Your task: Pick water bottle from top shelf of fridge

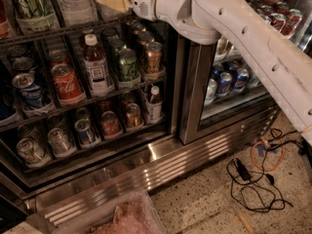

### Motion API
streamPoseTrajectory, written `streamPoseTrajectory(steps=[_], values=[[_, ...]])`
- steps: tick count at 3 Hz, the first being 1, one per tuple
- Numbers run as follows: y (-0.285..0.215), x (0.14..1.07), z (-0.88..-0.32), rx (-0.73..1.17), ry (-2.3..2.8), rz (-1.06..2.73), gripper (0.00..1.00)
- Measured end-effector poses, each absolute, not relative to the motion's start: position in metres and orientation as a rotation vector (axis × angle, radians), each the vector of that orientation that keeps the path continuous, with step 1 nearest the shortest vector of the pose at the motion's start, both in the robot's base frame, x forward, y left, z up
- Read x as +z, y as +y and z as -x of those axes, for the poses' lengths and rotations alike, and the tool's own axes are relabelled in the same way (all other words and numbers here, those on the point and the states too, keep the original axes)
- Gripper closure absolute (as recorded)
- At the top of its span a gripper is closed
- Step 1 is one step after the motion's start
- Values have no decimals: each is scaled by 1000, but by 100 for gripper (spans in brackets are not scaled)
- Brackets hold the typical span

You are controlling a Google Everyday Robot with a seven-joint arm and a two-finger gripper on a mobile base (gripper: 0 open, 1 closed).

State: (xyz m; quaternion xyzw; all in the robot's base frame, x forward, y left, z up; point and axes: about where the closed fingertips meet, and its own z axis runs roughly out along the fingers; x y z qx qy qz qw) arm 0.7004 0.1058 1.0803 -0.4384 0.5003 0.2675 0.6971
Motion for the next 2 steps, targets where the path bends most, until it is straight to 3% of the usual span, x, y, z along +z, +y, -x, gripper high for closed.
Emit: streamPoseTrajectory(steps=[2], values=[[107, 1087, -703, 611, 1105, 965, 37]])
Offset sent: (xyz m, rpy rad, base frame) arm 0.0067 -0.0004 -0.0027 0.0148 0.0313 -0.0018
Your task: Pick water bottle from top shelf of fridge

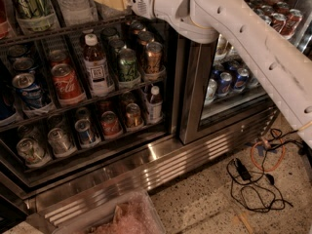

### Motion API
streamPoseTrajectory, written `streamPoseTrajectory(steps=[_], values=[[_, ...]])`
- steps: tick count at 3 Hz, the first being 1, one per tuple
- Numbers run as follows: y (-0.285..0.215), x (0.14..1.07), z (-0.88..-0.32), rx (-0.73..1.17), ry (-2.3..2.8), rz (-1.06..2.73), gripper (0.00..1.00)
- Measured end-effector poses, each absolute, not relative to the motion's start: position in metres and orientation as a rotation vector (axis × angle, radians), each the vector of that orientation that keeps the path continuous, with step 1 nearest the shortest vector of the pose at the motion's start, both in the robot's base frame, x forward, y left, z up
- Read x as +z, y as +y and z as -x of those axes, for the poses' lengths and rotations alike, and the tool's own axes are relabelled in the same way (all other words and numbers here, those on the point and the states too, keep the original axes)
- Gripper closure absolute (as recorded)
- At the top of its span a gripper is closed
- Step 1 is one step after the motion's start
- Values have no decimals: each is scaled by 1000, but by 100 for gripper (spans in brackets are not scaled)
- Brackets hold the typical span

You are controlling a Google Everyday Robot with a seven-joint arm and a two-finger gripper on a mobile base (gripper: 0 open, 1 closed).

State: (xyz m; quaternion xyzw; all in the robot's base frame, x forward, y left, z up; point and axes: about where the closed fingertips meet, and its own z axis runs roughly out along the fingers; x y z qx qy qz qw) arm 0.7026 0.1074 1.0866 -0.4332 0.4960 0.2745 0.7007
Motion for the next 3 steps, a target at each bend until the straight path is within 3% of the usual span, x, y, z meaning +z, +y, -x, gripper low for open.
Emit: streamPoseTrajectory(steps=[2, 3], values=[[105, 1067, -708, 553, 1225, 1014, 43], [105, 1069, -708, 553, 1225, 1014, 62]])
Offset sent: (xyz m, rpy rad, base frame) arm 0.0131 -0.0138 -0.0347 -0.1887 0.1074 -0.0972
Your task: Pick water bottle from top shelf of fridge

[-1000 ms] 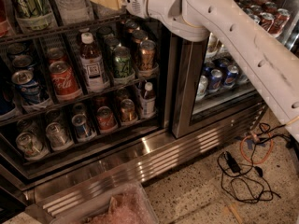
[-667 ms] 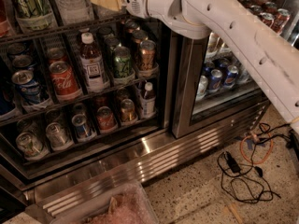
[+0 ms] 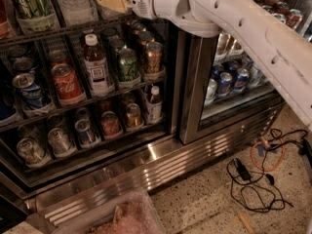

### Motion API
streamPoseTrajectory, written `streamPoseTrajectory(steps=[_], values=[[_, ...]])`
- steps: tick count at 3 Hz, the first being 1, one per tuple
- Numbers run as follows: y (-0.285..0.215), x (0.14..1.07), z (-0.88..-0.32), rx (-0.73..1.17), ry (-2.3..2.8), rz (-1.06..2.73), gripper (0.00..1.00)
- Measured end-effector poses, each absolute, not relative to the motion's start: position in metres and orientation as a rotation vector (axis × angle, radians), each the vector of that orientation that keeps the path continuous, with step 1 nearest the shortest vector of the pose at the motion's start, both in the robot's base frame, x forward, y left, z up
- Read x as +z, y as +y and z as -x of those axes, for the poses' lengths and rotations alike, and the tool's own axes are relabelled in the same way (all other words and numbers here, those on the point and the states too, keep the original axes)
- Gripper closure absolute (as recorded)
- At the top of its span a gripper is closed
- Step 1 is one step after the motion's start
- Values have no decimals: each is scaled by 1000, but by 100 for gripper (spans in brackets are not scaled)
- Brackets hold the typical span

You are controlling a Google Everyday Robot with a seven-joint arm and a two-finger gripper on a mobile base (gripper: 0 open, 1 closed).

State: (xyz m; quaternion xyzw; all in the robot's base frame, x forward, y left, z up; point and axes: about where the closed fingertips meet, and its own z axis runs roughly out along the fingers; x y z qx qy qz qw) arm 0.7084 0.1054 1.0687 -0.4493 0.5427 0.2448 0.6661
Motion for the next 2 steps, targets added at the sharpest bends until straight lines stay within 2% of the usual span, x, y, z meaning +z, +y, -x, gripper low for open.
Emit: streamPoseTrajectory(steps=[1, 2], values=[[104, 1064, -712, 538, 1243, 1022, 85], [104, 1067, -712, 538, 1243, 1022, 100]])
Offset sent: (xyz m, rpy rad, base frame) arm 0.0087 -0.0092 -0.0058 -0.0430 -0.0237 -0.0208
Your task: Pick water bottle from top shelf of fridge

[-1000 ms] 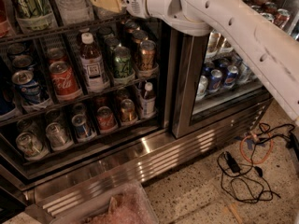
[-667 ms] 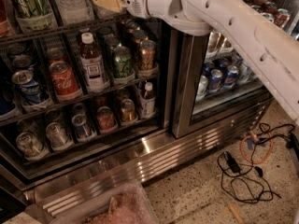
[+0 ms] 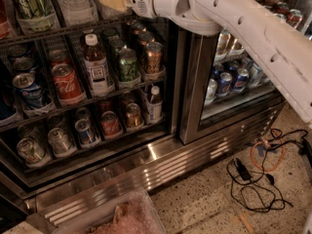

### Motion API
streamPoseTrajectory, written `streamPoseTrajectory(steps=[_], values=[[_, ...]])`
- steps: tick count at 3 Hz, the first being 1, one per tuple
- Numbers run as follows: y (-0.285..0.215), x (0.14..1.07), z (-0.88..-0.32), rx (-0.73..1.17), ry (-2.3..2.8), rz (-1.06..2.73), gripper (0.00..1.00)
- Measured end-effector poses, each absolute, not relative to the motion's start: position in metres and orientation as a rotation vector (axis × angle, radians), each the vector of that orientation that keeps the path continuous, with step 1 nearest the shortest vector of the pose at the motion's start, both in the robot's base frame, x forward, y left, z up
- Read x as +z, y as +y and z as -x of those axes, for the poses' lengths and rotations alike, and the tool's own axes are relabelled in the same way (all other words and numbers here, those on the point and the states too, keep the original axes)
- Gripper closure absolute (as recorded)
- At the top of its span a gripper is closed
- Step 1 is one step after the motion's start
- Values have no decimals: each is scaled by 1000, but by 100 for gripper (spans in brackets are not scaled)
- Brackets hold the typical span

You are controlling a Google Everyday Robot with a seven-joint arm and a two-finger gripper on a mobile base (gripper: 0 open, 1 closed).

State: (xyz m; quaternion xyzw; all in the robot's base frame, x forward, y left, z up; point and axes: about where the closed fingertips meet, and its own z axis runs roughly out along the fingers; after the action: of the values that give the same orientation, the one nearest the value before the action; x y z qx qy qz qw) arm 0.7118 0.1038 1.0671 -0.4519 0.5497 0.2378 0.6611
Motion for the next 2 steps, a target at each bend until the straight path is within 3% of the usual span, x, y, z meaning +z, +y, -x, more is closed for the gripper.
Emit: streamPoseTrajectory(steps=[2], values=[[101, 1071, -709, 498, 1203, 1056, 100]])
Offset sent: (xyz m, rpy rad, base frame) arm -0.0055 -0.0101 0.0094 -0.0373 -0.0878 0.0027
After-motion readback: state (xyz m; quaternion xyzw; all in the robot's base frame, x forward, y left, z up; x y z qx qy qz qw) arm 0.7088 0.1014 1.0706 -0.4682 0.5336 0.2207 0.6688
